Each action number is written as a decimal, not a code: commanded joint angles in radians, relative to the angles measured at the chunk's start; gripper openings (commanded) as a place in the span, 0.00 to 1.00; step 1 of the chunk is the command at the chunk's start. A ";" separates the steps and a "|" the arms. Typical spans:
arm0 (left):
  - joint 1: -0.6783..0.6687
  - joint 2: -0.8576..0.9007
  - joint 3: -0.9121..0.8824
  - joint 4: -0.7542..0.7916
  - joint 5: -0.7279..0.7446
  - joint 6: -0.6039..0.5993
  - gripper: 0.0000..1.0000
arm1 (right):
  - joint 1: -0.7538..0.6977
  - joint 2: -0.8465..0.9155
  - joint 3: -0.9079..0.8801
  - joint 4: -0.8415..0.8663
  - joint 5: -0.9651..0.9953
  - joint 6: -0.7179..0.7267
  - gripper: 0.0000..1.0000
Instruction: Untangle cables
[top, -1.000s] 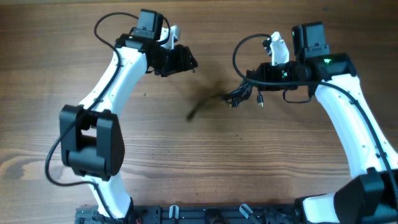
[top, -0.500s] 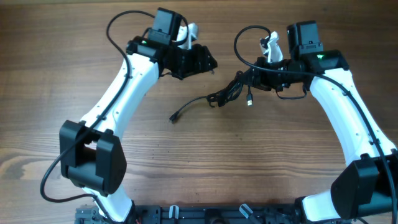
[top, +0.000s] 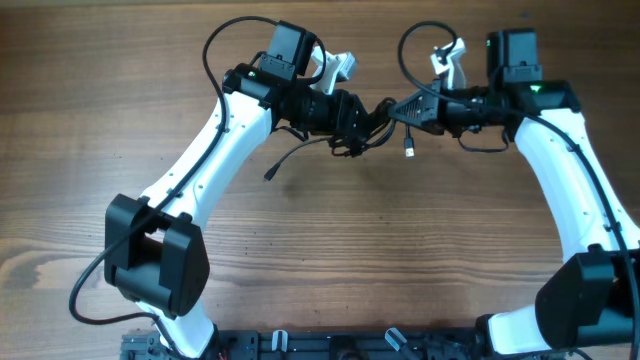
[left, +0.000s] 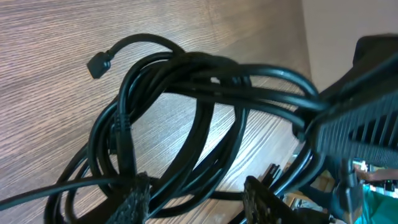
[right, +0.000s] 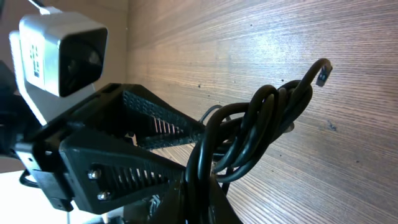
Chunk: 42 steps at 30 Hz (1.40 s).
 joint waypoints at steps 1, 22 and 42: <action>-0.005 -0.002 0.001 -0.004 0.056 0.039 0.50 | -0.010 0.008 0.029 0.019 -0.071 -0.006 0.04; -0.077 0.078 0.001 0.185 -0.167 -0.274 0.47 | -0.010 0.008 0.029 0.045 -0.158 0.005 0.04; -0.121 0.109 0.001 0.195 -0.251 -0.307 0.31 | -0.007 0.007 0.029 0.131 -0.171 0.119 0.04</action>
